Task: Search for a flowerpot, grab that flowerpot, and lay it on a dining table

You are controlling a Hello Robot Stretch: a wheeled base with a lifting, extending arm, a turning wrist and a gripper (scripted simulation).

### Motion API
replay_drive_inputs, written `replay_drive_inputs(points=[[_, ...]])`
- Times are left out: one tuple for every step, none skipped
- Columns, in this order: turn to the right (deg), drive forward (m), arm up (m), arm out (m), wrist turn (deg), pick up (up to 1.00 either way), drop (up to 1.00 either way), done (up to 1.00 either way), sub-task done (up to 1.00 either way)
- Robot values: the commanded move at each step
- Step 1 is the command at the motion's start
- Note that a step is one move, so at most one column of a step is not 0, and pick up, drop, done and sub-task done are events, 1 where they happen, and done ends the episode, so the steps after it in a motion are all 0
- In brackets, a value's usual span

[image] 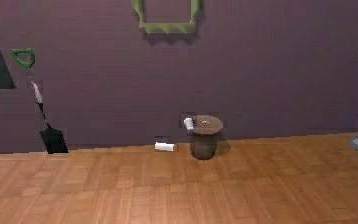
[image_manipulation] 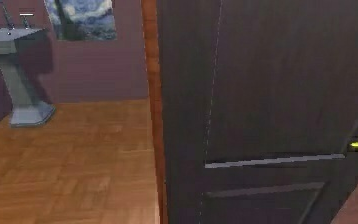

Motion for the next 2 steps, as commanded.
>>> replay_drive_inputs(points=[[-9.0, 0.00, 0.00, 0.00, 0.0, 0.00, 0.00, 0.00, 0.00], [0.0, 1.00, 0.00, 0.00, 0.0, 0.00, 0.00, 0.00, 0.00]])
